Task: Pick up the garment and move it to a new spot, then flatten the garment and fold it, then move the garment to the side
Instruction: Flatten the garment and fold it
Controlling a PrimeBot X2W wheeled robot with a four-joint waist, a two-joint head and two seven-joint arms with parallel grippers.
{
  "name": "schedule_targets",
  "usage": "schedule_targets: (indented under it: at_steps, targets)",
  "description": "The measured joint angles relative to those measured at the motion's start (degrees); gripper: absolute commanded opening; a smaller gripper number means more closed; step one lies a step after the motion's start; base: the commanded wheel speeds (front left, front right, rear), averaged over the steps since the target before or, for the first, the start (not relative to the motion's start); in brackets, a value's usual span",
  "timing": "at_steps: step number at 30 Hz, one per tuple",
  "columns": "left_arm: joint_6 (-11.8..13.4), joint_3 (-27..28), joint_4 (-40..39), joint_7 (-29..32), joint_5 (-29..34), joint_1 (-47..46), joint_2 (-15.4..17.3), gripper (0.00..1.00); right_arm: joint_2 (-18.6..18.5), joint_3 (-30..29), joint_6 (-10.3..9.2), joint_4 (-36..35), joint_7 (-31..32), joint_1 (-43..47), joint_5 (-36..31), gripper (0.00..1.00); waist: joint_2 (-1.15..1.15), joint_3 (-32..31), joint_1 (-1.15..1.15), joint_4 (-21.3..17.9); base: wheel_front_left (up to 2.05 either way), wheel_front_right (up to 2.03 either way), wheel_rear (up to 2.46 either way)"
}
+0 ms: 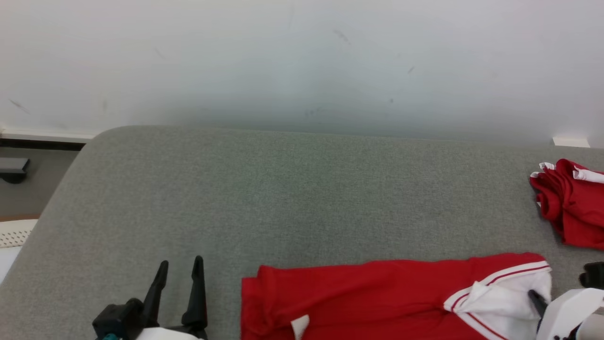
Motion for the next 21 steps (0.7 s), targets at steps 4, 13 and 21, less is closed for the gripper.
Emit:
schedule_targets:
  at_steps: [4,13,21]
  targets:
    - [0.05,-0.07,0.14,0.0,-0.67,0.05,-0.02,1.0,-2.65,-3.38,0.0,-1.16,-0.97,-0.12,-2.75,0.0,0.0,-0.01,0.0,-0.85,0.0,0.0,0.0]
    - [0.54,-1.75,0.78,0.0,-1.66,0.03,-0.09,1.0,-0.97,-4.56,-0.01,-15.45,1.68,2.5,-2.67,0.0,0.0,-0.77,0.0,-0.9,0.0,0.0,0.0]
    - [1.15,-2.76,1.7,0.0,-2.38,-0.1,-0.08,1.0,4.6,1.93,-0.03,-32.92,8.01,7.95,-1.71,0.0,0.0,-1.72,0.0,3.46,0.0,0.0,0.0]
